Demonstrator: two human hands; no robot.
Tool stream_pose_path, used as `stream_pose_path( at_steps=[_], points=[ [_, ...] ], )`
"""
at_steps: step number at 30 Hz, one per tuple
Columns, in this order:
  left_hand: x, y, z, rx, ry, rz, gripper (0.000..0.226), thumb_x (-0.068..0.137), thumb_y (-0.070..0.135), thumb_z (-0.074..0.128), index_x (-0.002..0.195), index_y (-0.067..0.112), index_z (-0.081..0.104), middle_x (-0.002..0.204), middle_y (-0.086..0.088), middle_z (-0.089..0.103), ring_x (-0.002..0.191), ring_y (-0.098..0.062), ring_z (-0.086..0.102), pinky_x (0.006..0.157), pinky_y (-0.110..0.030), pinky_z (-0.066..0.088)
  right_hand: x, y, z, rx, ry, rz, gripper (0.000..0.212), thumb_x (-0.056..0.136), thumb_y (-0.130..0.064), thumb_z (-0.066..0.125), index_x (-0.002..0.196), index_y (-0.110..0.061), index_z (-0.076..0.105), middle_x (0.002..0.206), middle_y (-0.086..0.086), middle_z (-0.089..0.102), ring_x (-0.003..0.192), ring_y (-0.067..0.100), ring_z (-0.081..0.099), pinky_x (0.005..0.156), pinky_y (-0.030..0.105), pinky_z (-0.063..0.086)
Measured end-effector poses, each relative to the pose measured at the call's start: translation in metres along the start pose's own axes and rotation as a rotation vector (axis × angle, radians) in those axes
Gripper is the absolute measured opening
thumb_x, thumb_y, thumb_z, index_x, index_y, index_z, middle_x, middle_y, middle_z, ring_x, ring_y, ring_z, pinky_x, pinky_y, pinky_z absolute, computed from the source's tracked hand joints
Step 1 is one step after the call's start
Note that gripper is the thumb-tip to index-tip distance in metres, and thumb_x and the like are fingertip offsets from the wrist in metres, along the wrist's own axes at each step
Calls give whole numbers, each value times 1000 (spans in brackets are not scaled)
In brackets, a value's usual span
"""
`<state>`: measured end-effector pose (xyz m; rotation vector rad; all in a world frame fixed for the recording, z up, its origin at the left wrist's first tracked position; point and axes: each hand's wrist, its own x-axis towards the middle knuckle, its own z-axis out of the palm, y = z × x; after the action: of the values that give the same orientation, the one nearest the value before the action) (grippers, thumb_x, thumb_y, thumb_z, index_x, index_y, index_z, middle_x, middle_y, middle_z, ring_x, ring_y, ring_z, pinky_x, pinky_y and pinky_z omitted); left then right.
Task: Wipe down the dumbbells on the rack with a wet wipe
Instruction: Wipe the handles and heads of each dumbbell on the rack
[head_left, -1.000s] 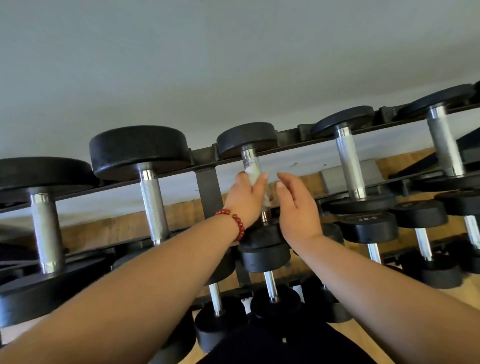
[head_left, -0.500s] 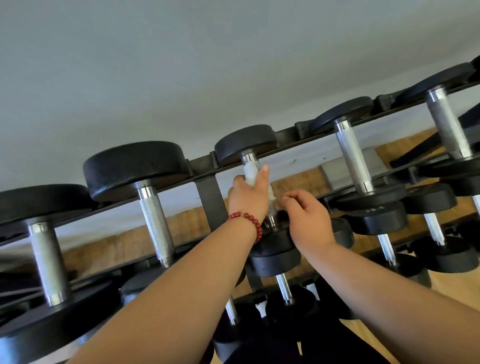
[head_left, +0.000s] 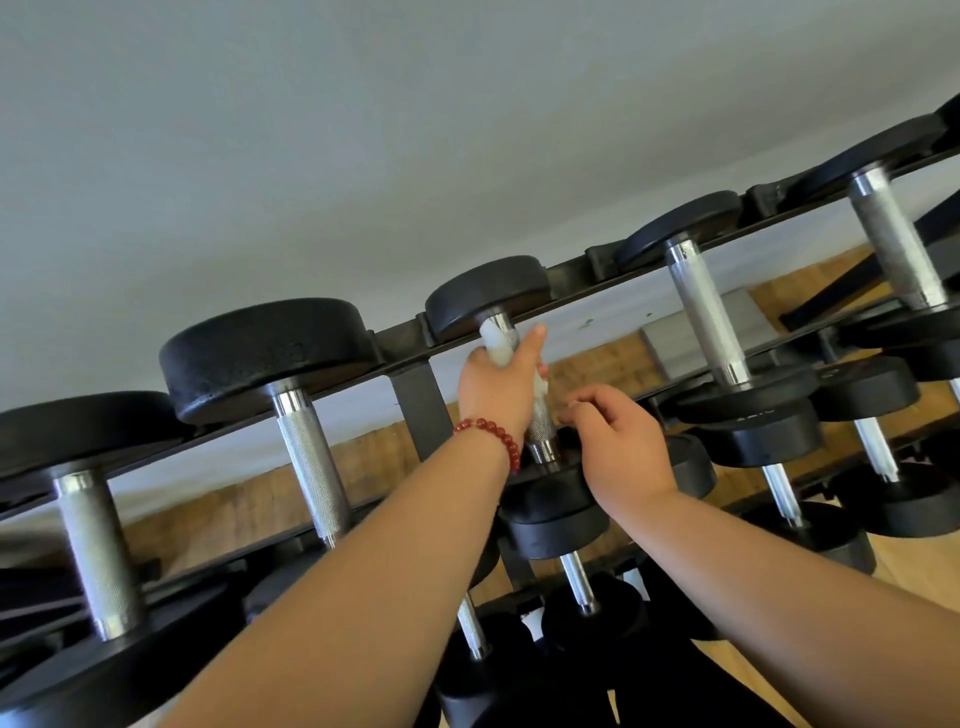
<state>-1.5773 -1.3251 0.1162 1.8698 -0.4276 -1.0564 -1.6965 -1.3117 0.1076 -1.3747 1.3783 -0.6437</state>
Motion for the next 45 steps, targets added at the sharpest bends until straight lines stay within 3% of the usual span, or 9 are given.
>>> stream_pose_path(
  at_steps=[3, 8, 12, 17, 22, 28, 32, 42, 45],
  points=[
    [-5, -13, 2, 147, 56, 36, 51, 84, 57, 63, 103, 10, 64, 91, -2, 70, 78, -16, 67, 61, -26, 49, 0, 1, 0, 5, -12, -1, 18, 93, -13, 51, 82, -17, 66, 80, 2, 66, 77, 10, 60, 67, 19, 46],
    [14, 19, -5, -112, 29, -44, 32, 81, 44, 74, 72, 14, 65, 67, 3, 69, 69, -15, 67, 74, -30, 56, 2, 1, 0, -5, -10, 17, 19, 92, -14, 51, 80, -17, 65, 82, 3, 68, 84, 16, 62, 75, 28, 47],
    [4, -1, -1, 189, 37, 82, 47, 82, 53, 68, 91, 7, 68, 83, -3, 71, 69, -13, 65, 58, -23, 47, 2, 1, -1, 12, -2, 16, 20, 92, -12, 50, 81, -16, 66, 83, 5, 68, 86, 19, 63, 79, 33, 49],
    [19, 23, -8, -108, -41, -86, 32, 77, 41, 79, 74, 13, 64, 68, 0, 70, 74, -20, 70, 84, -38, 57, 4, 1, 0, -4, -11, 35, 19, 92, -15, 51, 81, -13, 66, 85, 5, 68, 88, 19, 63, 82, 34, 48],
    [2, 5, 3, 222, 56, 0, 53, 73, 58, 75, 94, 10, 64, 86, -2, 69, 78, -16, 66, 60, -25, 49, 5, 1, 0, -11, -6, 21, 20, 92, -14, 50, 80, -14, 66, 83, 2, 68, 86, 17, 63, 77, 30, 48],
    [18, 21, -2, -98, 33, -84, 34, 72, 44, 81, 71, 14, 66, 68, 1, 71, 77, -21, 70, 84, -38, 57, 5, 2, -1, -20, -12, 35, 20, 92, -14, 49, 81, -13, 66, 84, 4, 68, 87, 19, 63, 82, 35, 48],
    [9, 5, -2, -76, -29, -52, 30, 78, 40, 79, 85, 15, 64, 66, 4, 70, 73, -16, 70, 86, -41, 58, 4, 1, -2, -9, -13, 24, 20, 91, -12, 50, 81, -13, 67, 84, 4, 68, 87, 19, 63, 81, 35, 48],
    [-2, 15, 5, 49, 69, -45, 43, 83, 50, 70, 82, 11, 53, 57, 6, 53, 54, -10, 54, 57, -21, 46, 6, 2, -2, -37, -33, 37, 20, 92, -16, 51, 80, -11, 66, 82, 4, 67, 84, 20, 63, 81, 39, 50],
    [14, 31, 0, -73, 16, -155, 39, 76, 46, 79, 85, 13, 60, 75, -1, 66, 75, -16, 65, 81, -29, 53, 7, 2, -3, -39, -30, 46, 21, 92, -16, 50, 80, -9, 65, 83, 6, 67, 86, 21, 62, 82, 37, 48]
  ],
)
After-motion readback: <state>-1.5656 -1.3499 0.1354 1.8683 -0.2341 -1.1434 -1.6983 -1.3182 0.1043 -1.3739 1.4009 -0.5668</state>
